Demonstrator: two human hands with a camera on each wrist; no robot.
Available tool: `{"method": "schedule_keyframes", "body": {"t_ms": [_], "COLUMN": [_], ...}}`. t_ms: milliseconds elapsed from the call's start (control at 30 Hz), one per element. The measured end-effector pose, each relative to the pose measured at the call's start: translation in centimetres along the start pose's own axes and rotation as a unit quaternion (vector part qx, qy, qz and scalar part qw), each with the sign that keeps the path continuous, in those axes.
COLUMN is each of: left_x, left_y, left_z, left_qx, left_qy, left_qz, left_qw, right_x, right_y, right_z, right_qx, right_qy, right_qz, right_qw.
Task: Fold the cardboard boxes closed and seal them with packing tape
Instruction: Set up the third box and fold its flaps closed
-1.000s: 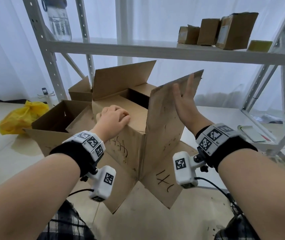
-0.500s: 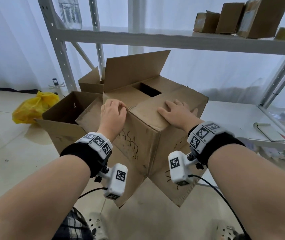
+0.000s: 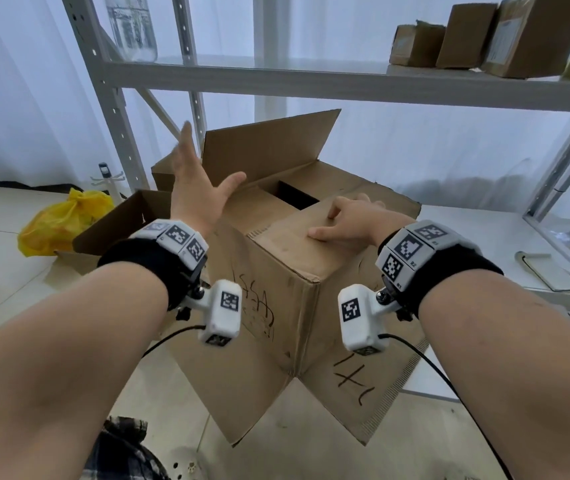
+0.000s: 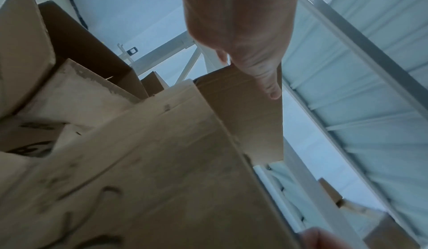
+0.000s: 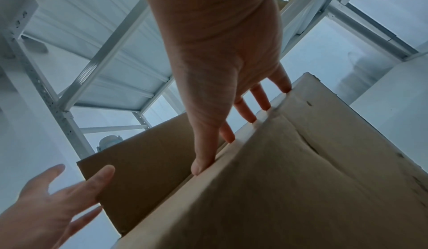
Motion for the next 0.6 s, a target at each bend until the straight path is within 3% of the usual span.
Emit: {"method": "schedule_keyframes", "body": {"t_ms": [67,133,200,267,467,600], "left_x": [0.4,1.5,2.3,1.9,-0.3,-1.2], "left_y": [0.9,2.1,3.5,4.3,6.2,7.6], "left_z": [1.0,0.7,-0.8,-2.3,-4.3,-4.9], "left_qx": [-0.018,-0.05,-0.078,-0.107,-0.248,-0.305], "left_qy": [0.003,0.084,0.163,0.182,0.048,-0.058], "left_qz": [0.0,0.089,0.187,0.24,0.255,0.247], "left_qw": [1.0,0.991,0.966,0.947,0.934,0.918], "right_x": [0.1,0.3,0.5,0.7,1.2,1.7], "right_y": [0.0,0.0,0.1,0.2,1.2,2.5], "right_z": [0.2,0.3,0.4,0.4,0.4,-0.1], "right_qx": [0.001,0.006,0.012,0.016,0.049,0.152], "right_qy": [-0.001,-0.004,-0.006,-0.006,-0.02,-0.042], "right_qz": [0.006,0.008,0.01,0.013,0.032,0.09], "right_qw": [1.0,1.0,1.0,1.0,0.998,0.983]}}
Point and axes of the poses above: each hand's wrist, its own z-axis towards the middle knuckle, its own y-axis out of the palm, x = y × z, the point moved 7 cm from there along z, towards the middle knuckle
